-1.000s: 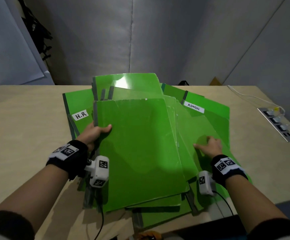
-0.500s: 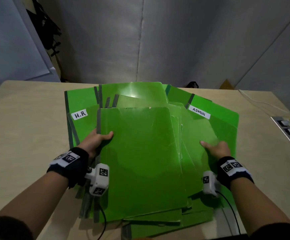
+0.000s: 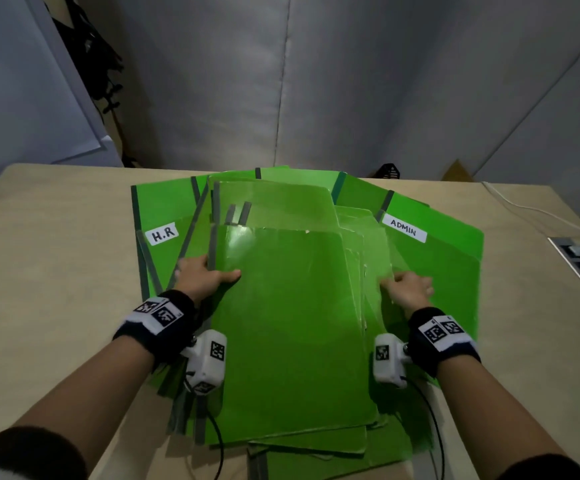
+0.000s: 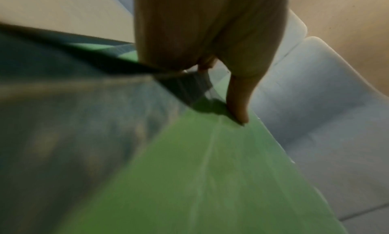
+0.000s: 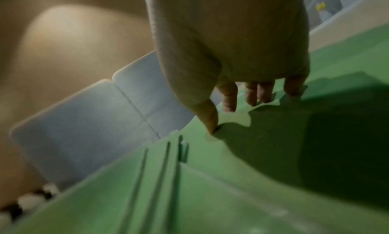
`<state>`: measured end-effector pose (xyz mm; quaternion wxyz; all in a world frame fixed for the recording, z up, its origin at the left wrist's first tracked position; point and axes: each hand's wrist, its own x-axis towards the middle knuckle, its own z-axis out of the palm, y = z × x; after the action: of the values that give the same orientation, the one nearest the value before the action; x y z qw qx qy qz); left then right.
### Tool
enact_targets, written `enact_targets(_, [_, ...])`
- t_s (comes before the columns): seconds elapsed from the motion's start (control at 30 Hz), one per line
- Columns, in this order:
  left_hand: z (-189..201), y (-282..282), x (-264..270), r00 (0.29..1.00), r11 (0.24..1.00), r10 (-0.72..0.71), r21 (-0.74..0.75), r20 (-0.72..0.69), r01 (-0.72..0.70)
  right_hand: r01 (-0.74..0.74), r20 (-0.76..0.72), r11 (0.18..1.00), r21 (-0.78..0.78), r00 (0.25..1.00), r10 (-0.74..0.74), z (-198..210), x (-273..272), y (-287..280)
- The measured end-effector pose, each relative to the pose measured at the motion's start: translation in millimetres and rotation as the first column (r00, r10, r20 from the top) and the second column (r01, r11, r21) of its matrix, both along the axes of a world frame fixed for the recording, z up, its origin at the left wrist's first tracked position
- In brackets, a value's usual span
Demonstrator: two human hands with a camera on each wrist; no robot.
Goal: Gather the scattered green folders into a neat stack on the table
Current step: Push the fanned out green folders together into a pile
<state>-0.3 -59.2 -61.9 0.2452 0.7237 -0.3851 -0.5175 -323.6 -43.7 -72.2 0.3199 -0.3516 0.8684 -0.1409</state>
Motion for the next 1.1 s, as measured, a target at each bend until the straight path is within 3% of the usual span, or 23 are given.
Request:
enact_targets(0.1, [-2.6, -4.7, 10.3, 0.947, 0.988, -0.151, 0.069, 0.282, 0.137, -0.045, -0.03, 0.999, 0.016, 0.999, 0.045, 0.1, -7.0, 8.8])
enact_targets(0.2, [0.8, -9.4, 15.0, 0.94, 0.979, -0.2, 0.1, 0.276, 0.178, -0.053, -0.037, 0.998, 0.041, 0.998, 0.055, -2.4, -6.0, 13.3])
enact_targets(0.27, [2.9, -11.2, 15.2, 0.948, 0.974, -0.214, 0.12, 0.236, 0.19, -0.031, -0.021, 0.999, 0.022, 0.999, 0.032, -3.1, 0.3, 14.0])
enact_targets(0.4, [-10.1, -2.8, 7.7, 0.988, 0.983, -0.149, 0.117, 0.047, 0.143, 0.144, 0.188, 0.98, -0.138, 0.975, -0.117, -5.1, 10.7, 14.9])
enact_targets(0.7, [-4.2, 16.7, -12.0, 0.97, 0.97, -0.242, 0.027, 0.024, 0.241, 0.277, 0.426, 0.957, -0.083, 0.878, -0.217, 6.8, 31.3, 18.6])
enact_targets(0.93, [-4.0, 24.8, 4.4, 0.975, 0.975, -0.219, 0.039, 0.043, 0.217, 0.175, 0.548, 0.98, -0.098, 0.831, -0.094, 15.0, 43.5, 42.7])
enact_targets(1.1, [-4.4, 32.9, 15.9, 0.964, 0.978, -0.191, 0.044, -0.184, 0.203, 0.095, 0.513, 0.994, -0.048, 0.856, -0.057, 16.3, 47.5, 48.0])
